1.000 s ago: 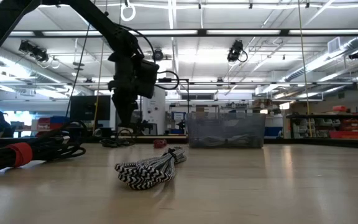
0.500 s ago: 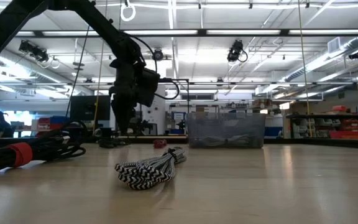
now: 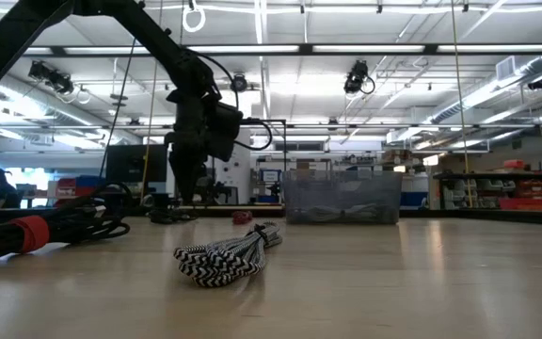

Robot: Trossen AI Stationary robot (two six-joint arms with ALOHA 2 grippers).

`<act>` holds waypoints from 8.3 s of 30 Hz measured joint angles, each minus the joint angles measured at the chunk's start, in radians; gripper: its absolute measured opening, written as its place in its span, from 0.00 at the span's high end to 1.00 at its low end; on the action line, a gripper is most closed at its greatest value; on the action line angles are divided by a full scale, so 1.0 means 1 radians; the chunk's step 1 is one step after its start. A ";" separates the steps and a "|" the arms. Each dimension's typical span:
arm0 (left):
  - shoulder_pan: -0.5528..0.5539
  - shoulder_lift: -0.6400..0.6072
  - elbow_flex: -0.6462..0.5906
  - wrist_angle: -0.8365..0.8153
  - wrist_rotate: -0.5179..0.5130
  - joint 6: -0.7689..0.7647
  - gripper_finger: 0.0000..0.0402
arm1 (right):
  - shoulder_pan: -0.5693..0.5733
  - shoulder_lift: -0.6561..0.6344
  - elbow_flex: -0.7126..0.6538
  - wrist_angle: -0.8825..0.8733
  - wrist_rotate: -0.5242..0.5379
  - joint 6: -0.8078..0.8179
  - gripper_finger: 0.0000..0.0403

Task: Pick and place USB-C Cables
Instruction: Put the top black charger cable into the black bin

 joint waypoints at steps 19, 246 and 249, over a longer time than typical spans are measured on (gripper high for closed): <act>-0.129 -0.008 0.292 -0.158 -0.106 -0.053 0.99 | 0.000 0.000 0.000 0.022 -0.012 -0.015 1.00; -0.577 -0.274 0.912 -0.427 -0.677 -0.648 0.61 | -0.108 0.314 -0.415 -0.349 -0.145 -0.386 0.98; -0.577 -0.274 0.912 -0.427 -0.677 -0.648 0.61 | -0.111 0.375 -0.410 -0.349 -0.131 -0.445 0.98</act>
